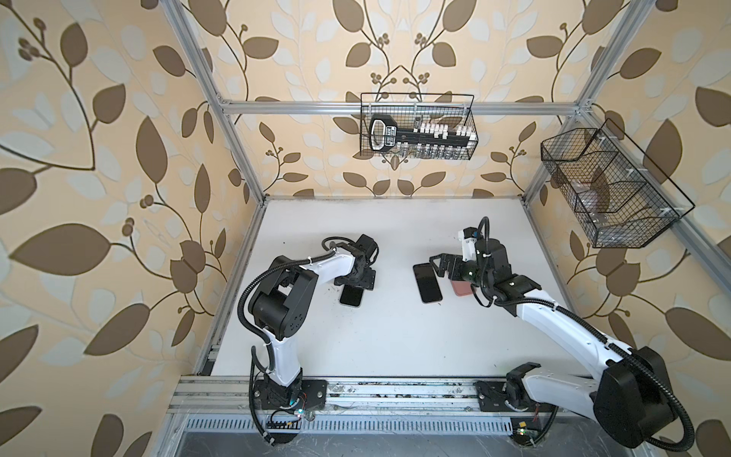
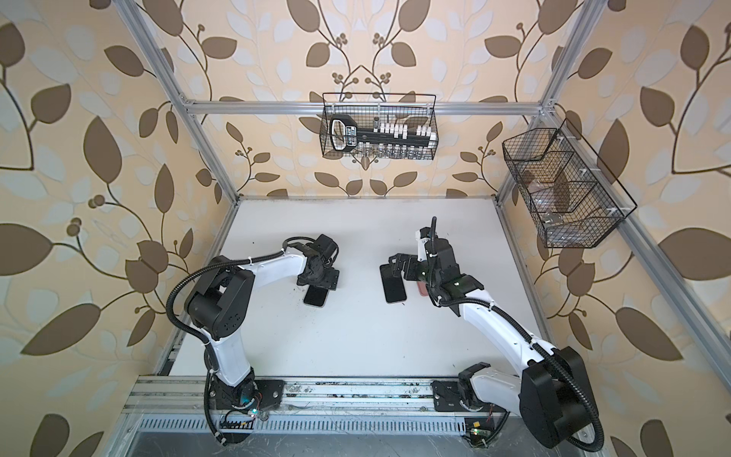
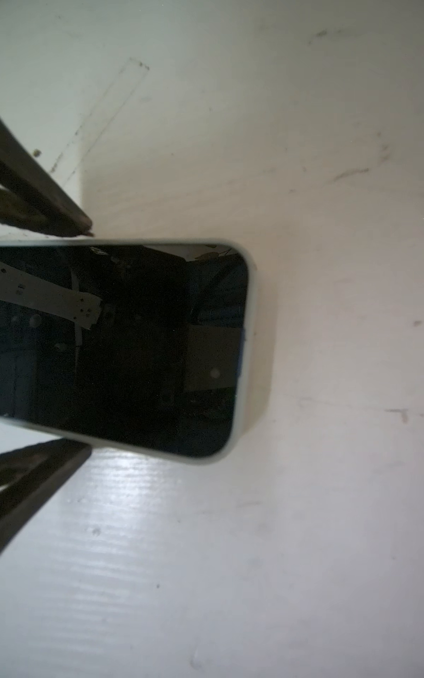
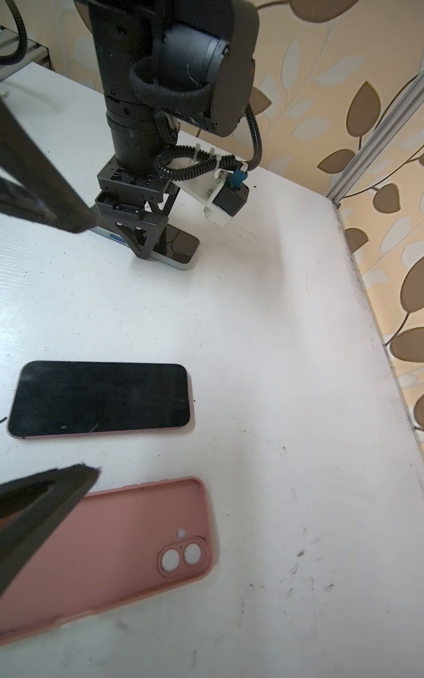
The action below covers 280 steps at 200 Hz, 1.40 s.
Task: Take the phone out of the phone case
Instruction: Pick up the phone from the center of the table.
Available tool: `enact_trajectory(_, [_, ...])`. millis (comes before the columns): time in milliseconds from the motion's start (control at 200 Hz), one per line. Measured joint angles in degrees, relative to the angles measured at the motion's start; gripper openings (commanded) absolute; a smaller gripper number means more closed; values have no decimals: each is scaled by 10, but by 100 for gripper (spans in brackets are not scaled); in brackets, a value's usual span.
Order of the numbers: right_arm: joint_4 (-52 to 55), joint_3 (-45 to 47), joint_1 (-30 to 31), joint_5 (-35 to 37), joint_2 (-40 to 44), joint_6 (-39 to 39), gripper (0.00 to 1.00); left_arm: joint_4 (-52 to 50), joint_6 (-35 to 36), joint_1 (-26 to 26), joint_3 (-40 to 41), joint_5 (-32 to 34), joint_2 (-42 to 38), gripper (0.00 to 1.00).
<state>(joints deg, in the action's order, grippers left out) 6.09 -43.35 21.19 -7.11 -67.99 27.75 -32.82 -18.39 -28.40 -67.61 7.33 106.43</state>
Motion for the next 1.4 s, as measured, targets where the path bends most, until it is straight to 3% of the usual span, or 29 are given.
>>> enact_trajectory(235, [2,0,-2,-4,0,-2,100,0,4,1,0,-1,1,78])
enact_trajectory(475, [3,0,-10,-4,7,-4,100,3,3,4,-1,-12,3,85])
enact_trajectory(575, [3,0,-11,-5,9,-6,100,10,4,8,-3,-19,7,80])
enact_trajectory(710, [3,0,-11,-5,9,-6,100,12,5,11,-6,-24,10,65])
enact_trajectory(920, [5,0,-14,-5,9,-6,100,12,4,11,-6,-24,10,63])
enact_trajectory(1020, [6,0,-15,-5,9,-6,100,9,4,11,-8,-24,10,57])
enact_trajectory(1400, [8,6,-15,-9,17,-6,100,-32,-16,11,-24,-35,10,55])
